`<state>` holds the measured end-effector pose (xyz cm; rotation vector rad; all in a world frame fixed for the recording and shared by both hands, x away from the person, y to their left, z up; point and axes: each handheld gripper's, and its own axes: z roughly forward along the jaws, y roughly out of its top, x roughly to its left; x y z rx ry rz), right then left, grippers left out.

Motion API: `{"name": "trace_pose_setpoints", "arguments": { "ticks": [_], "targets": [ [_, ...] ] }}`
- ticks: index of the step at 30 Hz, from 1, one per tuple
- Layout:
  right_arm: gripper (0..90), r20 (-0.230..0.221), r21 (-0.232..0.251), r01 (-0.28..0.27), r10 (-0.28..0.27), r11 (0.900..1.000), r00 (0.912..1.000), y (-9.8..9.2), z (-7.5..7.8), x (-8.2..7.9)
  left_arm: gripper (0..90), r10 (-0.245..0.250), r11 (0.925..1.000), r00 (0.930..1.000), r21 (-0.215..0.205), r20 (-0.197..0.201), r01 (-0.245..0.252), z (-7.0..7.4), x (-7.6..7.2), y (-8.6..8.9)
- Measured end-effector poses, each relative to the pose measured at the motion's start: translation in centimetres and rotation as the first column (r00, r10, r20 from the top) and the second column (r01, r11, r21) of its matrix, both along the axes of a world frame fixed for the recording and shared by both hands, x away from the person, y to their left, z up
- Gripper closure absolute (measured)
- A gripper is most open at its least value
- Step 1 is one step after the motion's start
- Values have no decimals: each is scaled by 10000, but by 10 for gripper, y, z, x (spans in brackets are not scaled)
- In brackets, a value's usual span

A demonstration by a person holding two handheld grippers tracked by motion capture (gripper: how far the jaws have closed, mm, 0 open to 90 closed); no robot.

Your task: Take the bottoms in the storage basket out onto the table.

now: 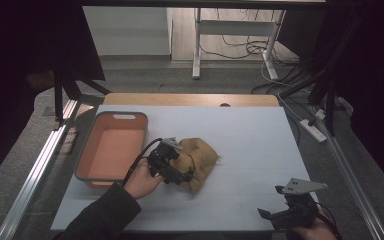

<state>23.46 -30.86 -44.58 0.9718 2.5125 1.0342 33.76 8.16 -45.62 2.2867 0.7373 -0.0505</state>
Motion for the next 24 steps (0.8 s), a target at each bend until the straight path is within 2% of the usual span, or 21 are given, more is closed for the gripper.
{"name": "trace_pose_setpoints", "arguments": {
  "ticks": [12,24],
  "targets": [
    [45,6,-24,-26,26,10000,10000,0,0,0,0,-66,10000,10000,65,-61,66,-2,-5,-1],
    [45,13,-22,-9,9,10000,10000,0,0,0,0,-154,9997,9998,-210,92,155,3,-15,1]
  ]
}}
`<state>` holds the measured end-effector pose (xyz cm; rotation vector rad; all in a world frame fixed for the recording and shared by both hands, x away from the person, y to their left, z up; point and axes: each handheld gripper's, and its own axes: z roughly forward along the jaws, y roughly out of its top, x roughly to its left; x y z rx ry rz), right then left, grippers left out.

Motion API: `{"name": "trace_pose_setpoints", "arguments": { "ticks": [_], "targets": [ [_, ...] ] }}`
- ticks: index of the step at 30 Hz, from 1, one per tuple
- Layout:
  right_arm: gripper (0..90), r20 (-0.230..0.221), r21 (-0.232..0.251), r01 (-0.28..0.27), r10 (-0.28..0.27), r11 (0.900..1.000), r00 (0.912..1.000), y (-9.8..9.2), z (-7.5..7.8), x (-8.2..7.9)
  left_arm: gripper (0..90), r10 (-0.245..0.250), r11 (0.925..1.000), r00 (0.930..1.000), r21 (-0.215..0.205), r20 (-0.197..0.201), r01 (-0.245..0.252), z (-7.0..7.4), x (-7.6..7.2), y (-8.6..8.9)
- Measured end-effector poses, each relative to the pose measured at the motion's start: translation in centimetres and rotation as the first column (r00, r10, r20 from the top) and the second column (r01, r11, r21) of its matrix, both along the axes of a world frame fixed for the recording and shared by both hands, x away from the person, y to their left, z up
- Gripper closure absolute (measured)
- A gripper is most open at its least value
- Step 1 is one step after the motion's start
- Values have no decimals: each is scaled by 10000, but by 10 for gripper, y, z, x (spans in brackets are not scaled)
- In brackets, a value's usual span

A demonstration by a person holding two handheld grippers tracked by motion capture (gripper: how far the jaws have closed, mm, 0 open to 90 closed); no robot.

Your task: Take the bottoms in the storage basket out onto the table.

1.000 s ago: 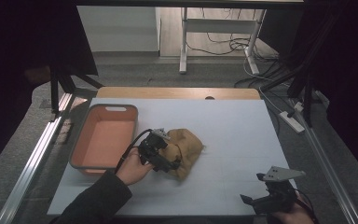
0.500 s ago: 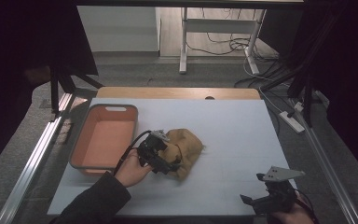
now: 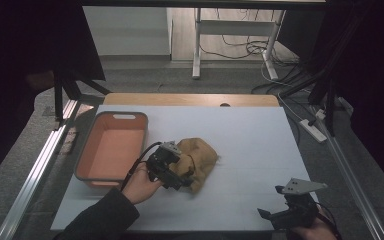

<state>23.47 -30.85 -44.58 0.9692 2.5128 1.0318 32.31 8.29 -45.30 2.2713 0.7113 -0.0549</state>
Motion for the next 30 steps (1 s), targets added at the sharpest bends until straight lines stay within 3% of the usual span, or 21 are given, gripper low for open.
{"name": "trace_pose_setpoints", "arguments": {
  "ticks": [30],
  "targets": [
    [45,-5,15,28,-28,10000,10000,0,0,0,1,-216,9996,9998,-172,26,217,0,-25,4]
  ]
}}
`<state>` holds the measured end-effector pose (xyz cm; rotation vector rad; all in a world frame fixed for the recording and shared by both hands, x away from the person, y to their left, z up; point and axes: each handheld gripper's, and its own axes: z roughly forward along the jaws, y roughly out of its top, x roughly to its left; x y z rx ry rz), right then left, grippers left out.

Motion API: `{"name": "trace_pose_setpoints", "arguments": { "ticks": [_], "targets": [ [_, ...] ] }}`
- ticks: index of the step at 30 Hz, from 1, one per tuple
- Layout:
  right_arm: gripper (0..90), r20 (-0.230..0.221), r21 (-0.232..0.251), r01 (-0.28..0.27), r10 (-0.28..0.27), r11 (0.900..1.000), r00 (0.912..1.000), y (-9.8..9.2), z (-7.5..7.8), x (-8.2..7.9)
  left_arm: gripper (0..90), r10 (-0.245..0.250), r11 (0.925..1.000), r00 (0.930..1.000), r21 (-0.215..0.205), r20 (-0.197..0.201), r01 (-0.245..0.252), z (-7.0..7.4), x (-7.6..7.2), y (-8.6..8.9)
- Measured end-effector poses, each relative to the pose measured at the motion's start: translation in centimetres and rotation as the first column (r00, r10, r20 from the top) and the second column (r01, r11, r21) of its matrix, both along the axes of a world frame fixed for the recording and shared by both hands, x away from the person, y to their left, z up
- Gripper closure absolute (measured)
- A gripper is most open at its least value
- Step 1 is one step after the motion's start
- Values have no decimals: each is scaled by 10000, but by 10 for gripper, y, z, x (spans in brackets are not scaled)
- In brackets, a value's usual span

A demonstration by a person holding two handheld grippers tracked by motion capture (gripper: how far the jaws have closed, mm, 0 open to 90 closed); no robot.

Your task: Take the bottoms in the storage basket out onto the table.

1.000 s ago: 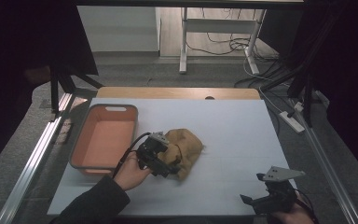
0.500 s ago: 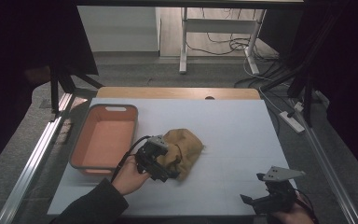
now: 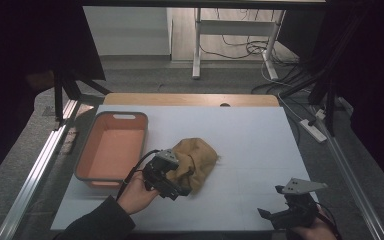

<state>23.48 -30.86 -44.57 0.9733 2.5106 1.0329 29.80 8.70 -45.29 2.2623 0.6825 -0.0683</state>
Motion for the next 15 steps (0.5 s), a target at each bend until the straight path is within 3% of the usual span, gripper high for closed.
{"name": "trace_pose_setpoints", "arguments": {
  "ticks": [15],
  "targets": [
    [45,-1,2,-21,21,10000,10000,0,0,0,1,129,9996,9999,-240,-6,-129,2,-10,8]
  ]
}}
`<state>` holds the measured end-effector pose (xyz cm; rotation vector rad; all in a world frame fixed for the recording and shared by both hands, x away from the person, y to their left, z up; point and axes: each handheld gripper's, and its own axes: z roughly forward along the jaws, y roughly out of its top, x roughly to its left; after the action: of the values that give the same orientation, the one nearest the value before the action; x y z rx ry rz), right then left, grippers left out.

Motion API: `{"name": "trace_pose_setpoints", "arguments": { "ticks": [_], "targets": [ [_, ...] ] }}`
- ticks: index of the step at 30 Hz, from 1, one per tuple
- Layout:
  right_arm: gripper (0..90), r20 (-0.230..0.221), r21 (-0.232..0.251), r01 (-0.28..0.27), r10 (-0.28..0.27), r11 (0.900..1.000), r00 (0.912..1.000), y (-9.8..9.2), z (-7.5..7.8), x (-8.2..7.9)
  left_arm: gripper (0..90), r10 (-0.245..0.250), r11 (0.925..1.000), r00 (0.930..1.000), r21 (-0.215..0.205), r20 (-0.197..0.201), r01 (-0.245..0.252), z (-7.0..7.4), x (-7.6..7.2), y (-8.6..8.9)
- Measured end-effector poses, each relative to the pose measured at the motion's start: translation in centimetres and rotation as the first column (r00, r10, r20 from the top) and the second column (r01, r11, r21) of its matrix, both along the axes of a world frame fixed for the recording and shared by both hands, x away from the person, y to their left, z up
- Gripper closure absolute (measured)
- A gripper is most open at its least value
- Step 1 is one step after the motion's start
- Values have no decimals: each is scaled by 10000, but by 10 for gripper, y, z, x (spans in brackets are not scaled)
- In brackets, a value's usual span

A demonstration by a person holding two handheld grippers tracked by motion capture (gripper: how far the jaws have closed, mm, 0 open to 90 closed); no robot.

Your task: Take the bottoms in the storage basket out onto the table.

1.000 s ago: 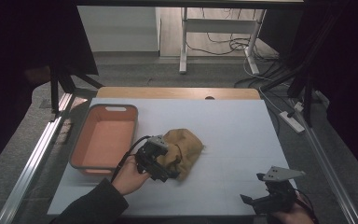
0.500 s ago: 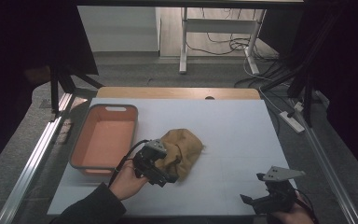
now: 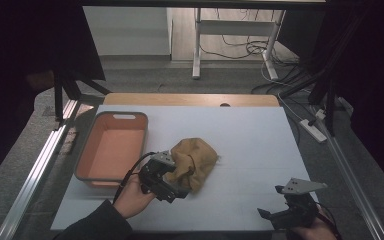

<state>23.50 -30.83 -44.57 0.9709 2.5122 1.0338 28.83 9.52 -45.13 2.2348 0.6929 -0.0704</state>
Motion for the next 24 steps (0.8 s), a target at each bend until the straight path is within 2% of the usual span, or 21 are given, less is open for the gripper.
{"name": "trace_pose_setpoints", "arguments": {
  "ticks": [14,21,24],
  "targets": [
    [46,5,-37,-21,21,10000,10000,0,0,0,1,138,9998,9999,-109,-68,-139,-1,-8,9],
    [46,-81,-148,-128,127,9998,9999,2,-1,0,2,77,10000,9998,35,-178,-76,-5,-11,11],
    [46,-69,-159,-132,131,9998,9999,2,-1,0,5,-28,9997,9998,239,-190,33,-7,-12,10]
  ]
}}
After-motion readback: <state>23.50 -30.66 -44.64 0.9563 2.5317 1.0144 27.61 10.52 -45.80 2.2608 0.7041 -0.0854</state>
